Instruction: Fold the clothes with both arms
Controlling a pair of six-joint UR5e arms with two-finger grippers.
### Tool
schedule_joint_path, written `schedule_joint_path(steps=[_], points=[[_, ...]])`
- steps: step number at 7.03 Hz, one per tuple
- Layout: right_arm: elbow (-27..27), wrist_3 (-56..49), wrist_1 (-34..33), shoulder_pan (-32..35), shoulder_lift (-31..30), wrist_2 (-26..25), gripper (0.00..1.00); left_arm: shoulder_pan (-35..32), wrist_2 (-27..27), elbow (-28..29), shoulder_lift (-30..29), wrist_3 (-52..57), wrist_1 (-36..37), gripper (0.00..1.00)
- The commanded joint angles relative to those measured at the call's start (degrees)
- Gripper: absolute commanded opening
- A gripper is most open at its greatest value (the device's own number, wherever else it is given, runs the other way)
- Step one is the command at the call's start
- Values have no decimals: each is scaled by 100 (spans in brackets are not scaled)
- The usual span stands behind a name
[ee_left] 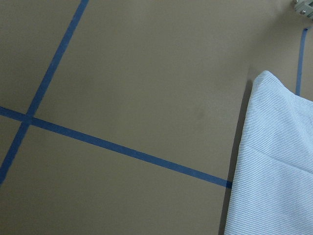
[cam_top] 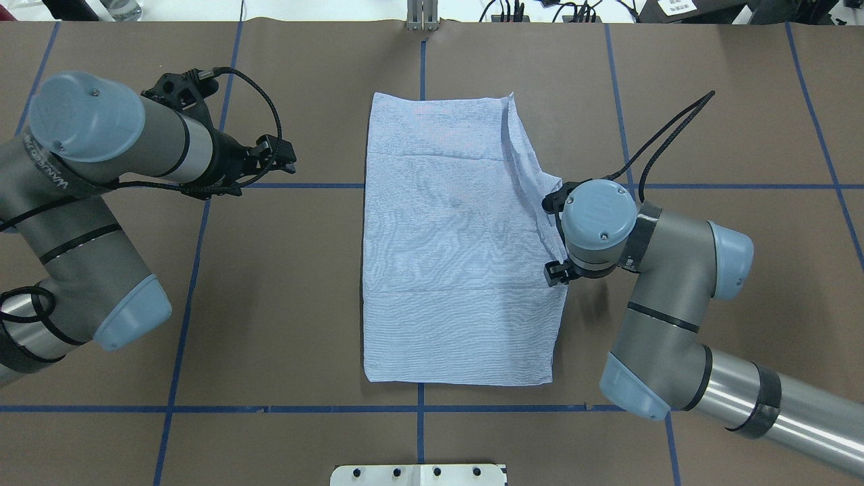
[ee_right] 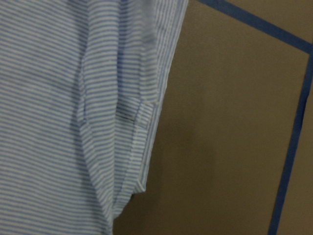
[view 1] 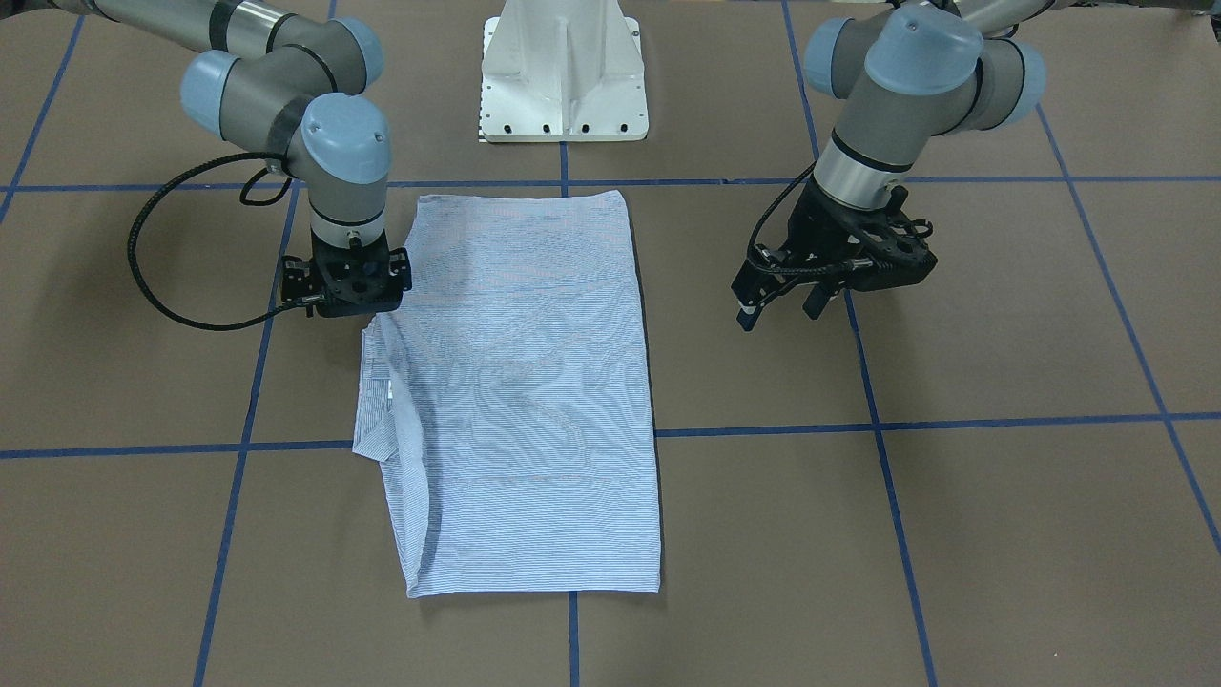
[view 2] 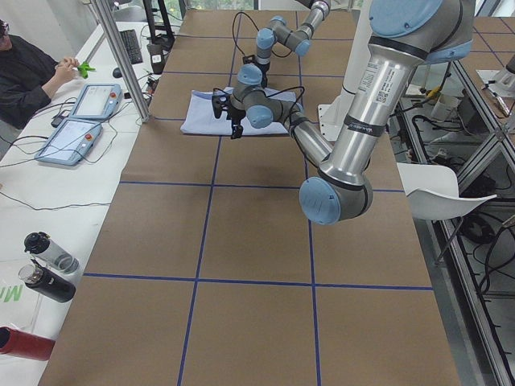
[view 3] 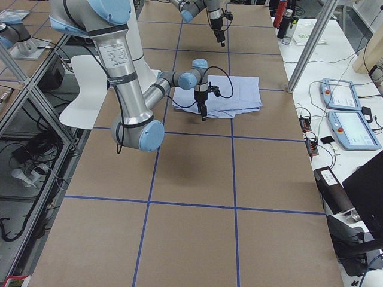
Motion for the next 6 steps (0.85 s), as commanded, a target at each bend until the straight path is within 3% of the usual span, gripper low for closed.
schedule_joint_path(steps=[1, 4, 6], points=[[324, -25, -15, 116, -49, 120, 100, -7, 0, -30, 5, 9, 7, 100], [290, -96, 292, 354, 347, 270, 100, -7, 18, -56, -4, 26, 15, 100], [787, 70, 284, 424, 243, 944, 100, 324, 0, -74, -12, 0, -159, 100]])
